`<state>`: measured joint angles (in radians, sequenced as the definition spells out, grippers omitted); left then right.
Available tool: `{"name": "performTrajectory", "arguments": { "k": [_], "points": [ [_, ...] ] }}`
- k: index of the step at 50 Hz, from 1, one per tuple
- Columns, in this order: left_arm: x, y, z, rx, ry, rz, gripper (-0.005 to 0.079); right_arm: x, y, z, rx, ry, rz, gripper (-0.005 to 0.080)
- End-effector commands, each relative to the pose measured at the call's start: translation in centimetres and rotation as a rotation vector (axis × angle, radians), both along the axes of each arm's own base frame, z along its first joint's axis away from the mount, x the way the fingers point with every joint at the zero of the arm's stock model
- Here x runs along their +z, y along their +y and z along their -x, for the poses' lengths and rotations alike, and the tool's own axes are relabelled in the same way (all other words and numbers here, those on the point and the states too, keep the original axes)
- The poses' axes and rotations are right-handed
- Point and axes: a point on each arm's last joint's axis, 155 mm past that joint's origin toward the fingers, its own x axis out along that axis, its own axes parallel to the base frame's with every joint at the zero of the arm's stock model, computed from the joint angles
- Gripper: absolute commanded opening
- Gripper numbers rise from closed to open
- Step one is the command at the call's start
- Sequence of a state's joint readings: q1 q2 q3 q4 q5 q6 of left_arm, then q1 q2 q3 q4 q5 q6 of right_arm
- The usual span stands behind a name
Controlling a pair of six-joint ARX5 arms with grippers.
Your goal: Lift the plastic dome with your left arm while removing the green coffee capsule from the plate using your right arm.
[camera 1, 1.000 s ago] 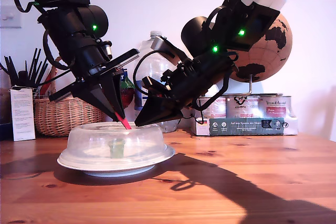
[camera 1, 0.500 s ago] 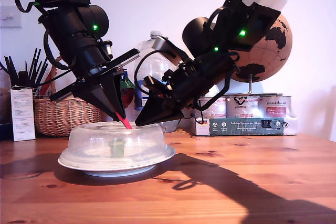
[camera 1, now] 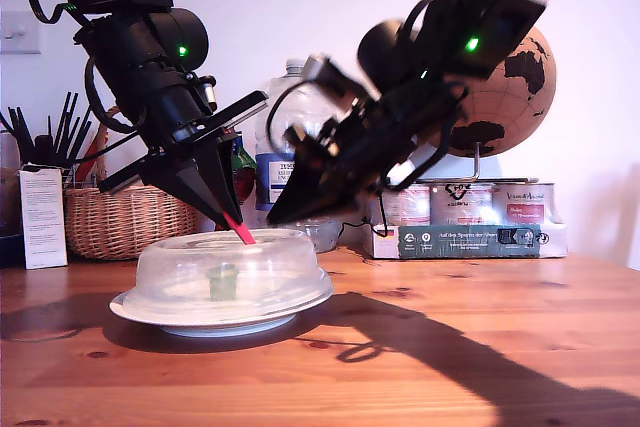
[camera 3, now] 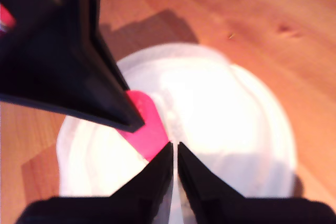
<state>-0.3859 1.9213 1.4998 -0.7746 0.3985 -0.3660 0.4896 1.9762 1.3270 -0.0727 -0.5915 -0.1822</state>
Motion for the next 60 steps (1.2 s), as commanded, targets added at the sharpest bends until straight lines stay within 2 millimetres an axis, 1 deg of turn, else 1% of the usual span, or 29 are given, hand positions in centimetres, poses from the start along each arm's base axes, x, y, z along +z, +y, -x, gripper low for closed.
{"name": "performTrajectory", "arguments": {
  "k": [1, 6, 13, 24, 29, 38, 45, 51, 60],
  "points": [
    [-0.9, -0.2, 0.1, -0.010, 0.012, -0.003, -0.0022, 2.6, -0.4, -0.2, -0.008, -0.046, -0.023, -0.0011],
    [-0.9, -0.1, 0.1, -0.010, 0.012, -0.004, -0.0022, 2.8, -1.1, -0.3, -0.022, -0.047, -0.006, -0.0011],
    [-0.8, -0.2, 0.1, -0.010, 0.008, -0.002, -0.0022, 1.3, -2.6, -0.1, -0.036, -0.023, 0.070, -0.0011],
    [-0.7, -0.2, 0.0, -0.011, 0.004, 0.000, -0.0022, 0.7, -4.3, -0.6, -0.066, -0.003, 0.100, -0.0011],
    [-0.4, -0.1, -0.2, -0.012, -0.004, 0.001, -0.0022, 0.2, -5.3, -0.7, -0.078, 0.009, 0.125, -0.0011],
    [0.8, -0.2, -0.8, -0.020, -0.025, 0.005, -0.0022, 0.1, -6.6, -1.3, -0.102, 0.016, 0.133, -0.0011],
    [1.5, -0.2, -0.7, -0.026, -0.018, 0.000, -0.0022, 0.0, -7.2, -1.6, -0.109, 0.013, 0.138, -0.0011],
    [2.0, -0.1, -0.6, -0.039, -0.020, -0.005, -0.0022, 0.0, -7.2, -1.6, -0.110, 0.013, 0.137, -0.0011],
    [2.0, 0.2, 0.1, -0.042, 0.009, -0.019, -0.0022, 0.1, -7.2, -1.7, -0.109, 0.008, 0.136, -0.0011]
  ]
}}
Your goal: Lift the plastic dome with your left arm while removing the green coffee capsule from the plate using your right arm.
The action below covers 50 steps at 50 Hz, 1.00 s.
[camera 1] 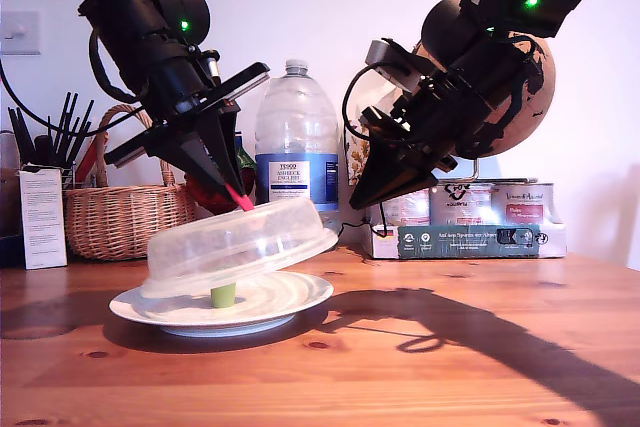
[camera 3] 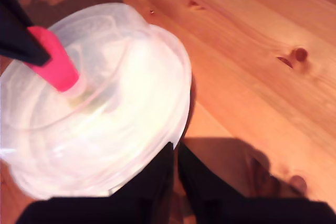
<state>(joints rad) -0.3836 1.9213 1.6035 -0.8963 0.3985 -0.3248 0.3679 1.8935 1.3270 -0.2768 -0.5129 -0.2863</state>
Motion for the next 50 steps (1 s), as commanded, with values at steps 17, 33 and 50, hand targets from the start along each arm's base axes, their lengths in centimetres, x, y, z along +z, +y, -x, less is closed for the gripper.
{"name": "performTrajectory", "arguments": {
  "k": [17, 33, 50],
  "points": [
    [0.4, 1.4, -0.4, -0.002, -0.030, -0.043, -0.0022, -0.2, 0.3, 0.2, 0.010, 0.000, -0.002, -0.0011],
    [2.2, 3.2, -1.0, 0.041, -0.054, -0.035, -0.0022, -0.1, 0.9, 0.5, 0.024, -0.005, -0.004, -0.0011],
    [3.0, 5.3, -1.4, 0.067, -0.074, -0.056, -0.0022, 0.1, 2.8, 1.5, 0.067, -0.017, -0.010, -0.0011]
  ]
}}
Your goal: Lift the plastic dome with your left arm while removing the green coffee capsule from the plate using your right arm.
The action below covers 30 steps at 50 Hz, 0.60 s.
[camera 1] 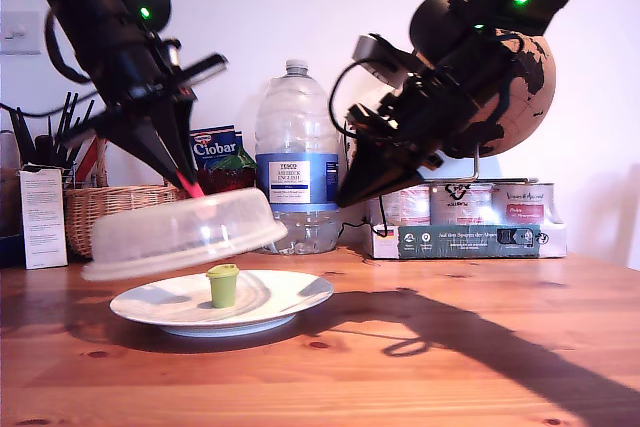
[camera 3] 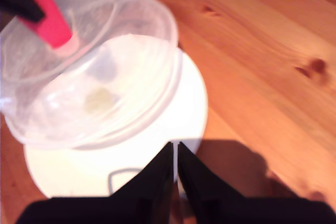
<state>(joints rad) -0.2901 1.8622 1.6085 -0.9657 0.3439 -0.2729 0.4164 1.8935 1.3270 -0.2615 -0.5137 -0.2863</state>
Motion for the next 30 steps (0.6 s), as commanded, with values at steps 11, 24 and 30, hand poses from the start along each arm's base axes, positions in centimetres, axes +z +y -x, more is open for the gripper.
{"name": "performTrajectory", "arguments": {
  "k": [11, 24, 30],
  "points": [
    [1.2, 1.4, -0.8, 0.015, -0.039, -0.009, -0.0022, -0.3, 1.8, 1.2, 0.046, 0.002, -0.001, -0.0011],
    [1.4, 3.4, -1.1, 0.037, -0.046, -0.029, -0.0022, -0.3, 2.9, 2.2, 0.078, 0.007, -0.005, -0.0009],
    [1.7, 5.1, -1.5, 0.063, -0.062, -0.052, -0.0022, -0.3, 3.6, 2.7, 0.093, 0.008, -0.004, 0.0030]
  ]
}}
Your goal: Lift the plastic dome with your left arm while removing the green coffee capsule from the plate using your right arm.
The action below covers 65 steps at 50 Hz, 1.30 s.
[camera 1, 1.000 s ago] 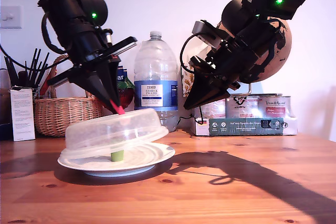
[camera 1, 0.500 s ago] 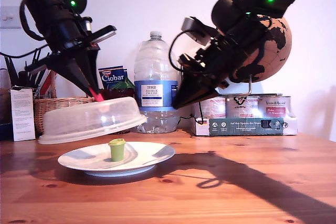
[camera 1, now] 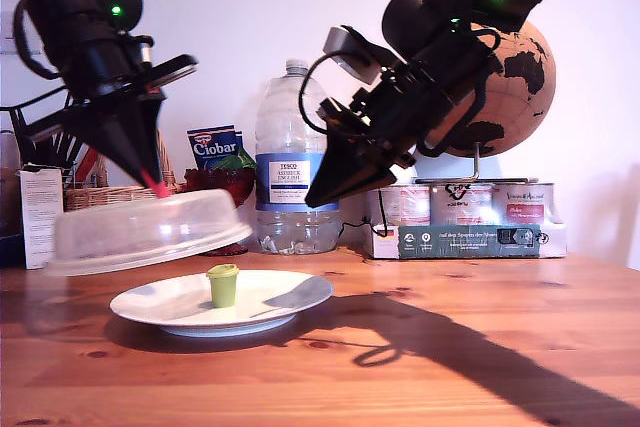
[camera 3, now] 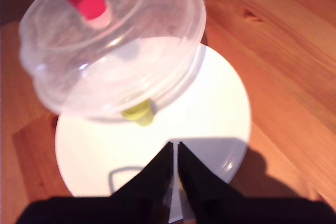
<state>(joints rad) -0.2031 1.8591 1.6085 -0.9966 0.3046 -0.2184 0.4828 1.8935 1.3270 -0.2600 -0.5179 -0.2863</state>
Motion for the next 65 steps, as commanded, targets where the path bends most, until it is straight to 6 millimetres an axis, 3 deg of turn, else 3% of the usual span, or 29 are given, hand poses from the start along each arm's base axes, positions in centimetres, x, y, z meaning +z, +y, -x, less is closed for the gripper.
{"name": "performTrajectory", "arguments": {
  "k": [1, 7, 14, 17, 24, 42, 65],
  "points": [
    [2.2, 1.0, -0.6, 0.015, -0.062, 0.002, -0.0022, -0.4, 0.9, 0.8, 0.028, 0.008, -0.001, 0.0039],
    [2.4, 2.4, -0.8, 0.040, -0.066, -0.003, -0.0022, -0.4, 1.8, 1.5, 0.059, -0.003, 0.004, 0.0165],
    [2.4, 3.8, -1.1, 0.061, -0.069, -0.014, -0.0022, -0.7, 2.7, 2.2, 0.115, -0.061, 0.047, 0.0468],
    [2.3, 4.4, -1.3, 0.072, -0.070, -0.020, -0.0022, -1.0, 2.8, 2.2, 0.120, -0.100, 0.088, 0.0538],
    [2.3, 5.4, -1.5, 0.089, -0.074, -0.026, -0.0022, -1.6, 3.4, 2.2, 0.146, -0.157, 0.135, 0.0546],
    [2.6, 7.5, -2.5, 0.120, -0.108, -0.035, -0.0022, -2.4, 5.6, 2.0, 0.200, -0.180, 0.055, 0.0546],
    [2.6, 7.9, -2.8, 0.126, -0.119, -0.046, -0.0022, -4.8, 6.7, 2.0, 0.230, -0.154, 0.016, 0.0546]
  ]
}}
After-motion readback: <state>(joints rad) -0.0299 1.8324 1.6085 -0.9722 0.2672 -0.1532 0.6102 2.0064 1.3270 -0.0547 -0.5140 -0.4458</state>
